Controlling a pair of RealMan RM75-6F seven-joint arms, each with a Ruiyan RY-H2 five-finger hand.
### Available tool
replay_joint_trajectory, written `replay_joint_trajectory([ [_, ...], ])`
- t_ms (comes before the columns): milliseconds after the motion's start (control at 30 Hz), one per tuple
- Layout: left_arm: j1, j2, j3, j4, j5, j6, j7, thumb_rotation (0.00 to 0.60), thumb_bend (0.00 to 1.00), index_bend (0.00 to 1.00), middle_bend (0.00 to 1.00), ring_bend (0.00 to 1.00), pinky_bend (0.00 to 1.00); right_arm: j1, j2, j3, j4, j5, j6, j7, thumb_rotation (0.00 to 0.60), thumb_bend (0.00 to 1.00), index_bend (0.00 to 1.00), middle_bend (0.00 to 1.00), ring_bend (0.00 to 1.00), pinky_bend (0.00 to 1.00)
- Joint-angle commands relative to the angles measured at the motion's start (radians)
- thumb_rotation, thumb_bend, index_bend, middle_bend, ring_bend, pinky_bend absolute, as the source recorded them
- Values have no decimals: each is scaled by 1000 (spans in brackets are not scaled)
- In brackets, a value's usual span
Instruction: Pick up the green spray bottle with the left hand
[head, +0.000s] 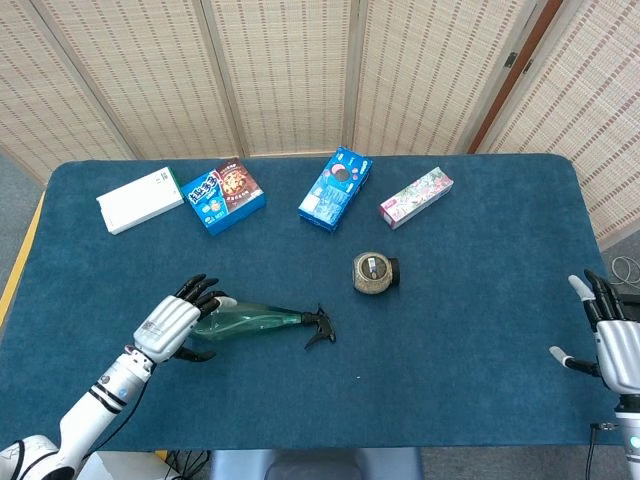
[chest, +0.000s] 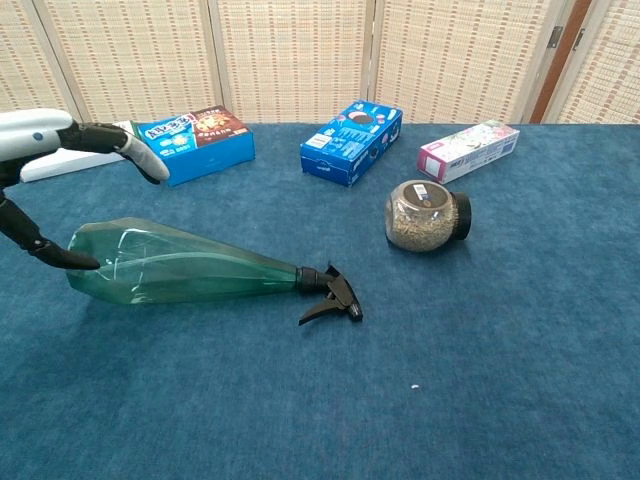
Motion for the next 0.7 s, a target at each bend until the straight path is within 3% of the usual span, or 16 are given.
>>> replay_joint_trajectory([
  [33, -26, -25, -6, 13, -30, -31, 24, 600, 0, 227, 252, 73, 0, -1, -2, -1, 4, 0, -1, 4, 600, 0, 0, 0, 0, 353],
  [333, -88, -81, -18, 44, -143, -123, 84, 600, 0, 227, 231, 48, 0, -7, -9, -2, 24, 5, -4, 24, 600, 0, 0, 0, 0, 353],
  [700, -130, -149, -27, 104, -247, -146, 163, 600, 0, 231, 229, 47, 0, -11, -20, -6, 44, 5, -10, 44, 600, 0, 0, 0, 0, 353],
])
